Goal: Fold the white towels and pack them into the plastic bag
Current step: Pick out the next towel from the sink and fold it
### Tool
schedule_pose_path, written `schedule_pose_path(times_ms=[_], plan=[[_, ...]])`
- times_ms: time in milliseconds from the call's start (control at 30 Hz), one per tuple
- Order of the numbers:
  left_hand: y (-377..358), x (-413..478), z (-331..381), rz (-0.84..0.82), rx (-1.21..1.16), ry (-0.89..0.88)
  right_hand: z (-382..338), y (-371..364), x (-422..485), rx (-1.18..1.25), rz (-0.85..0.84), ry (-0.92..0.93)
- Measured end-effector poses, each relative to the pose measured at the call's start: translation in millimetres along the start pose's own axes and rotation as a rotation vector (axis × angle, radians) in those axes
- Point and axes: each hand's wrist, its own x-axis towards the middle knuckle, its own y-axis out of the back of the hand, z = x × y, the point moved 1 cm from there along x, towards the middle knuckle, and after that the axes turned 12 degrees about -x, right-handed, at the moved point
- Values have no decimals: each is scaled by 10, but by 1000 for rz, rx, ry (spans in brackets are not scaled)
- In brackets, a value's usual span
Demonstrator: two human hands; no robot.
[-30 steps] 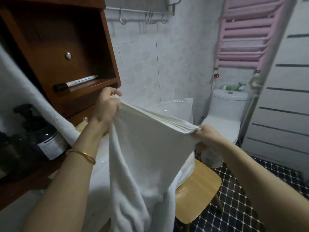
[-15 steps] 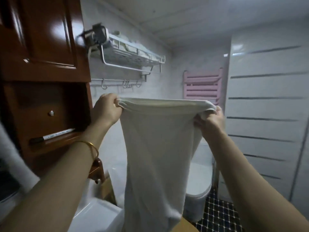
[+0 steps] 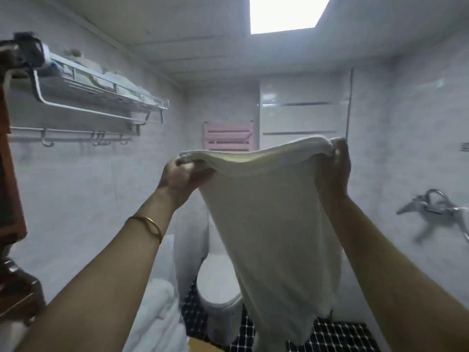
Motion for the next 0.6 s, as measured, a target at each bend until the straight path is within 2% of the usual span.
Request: schedule_pose_path(times_ms=[133, 233, 367, 500, 600], plan=[[17, -172, -689, 102, -162, 176, 568, 354, -208, -140, -61, -75], [-18, -301, -1130, 151, -161, 255, 898, 646, -291, -343, -130, -186], [-83, -449, -1497, 150, -1, 300, 1256, 949, -423, -423, -214, -350], [-72, -529, -1716, 115, 223, 356, 1564, 1164, -711, -264, -229, -599], [12, -495, -1830, 123, 498, 293, 1697, 1220, -870, -145, -277, -677]])
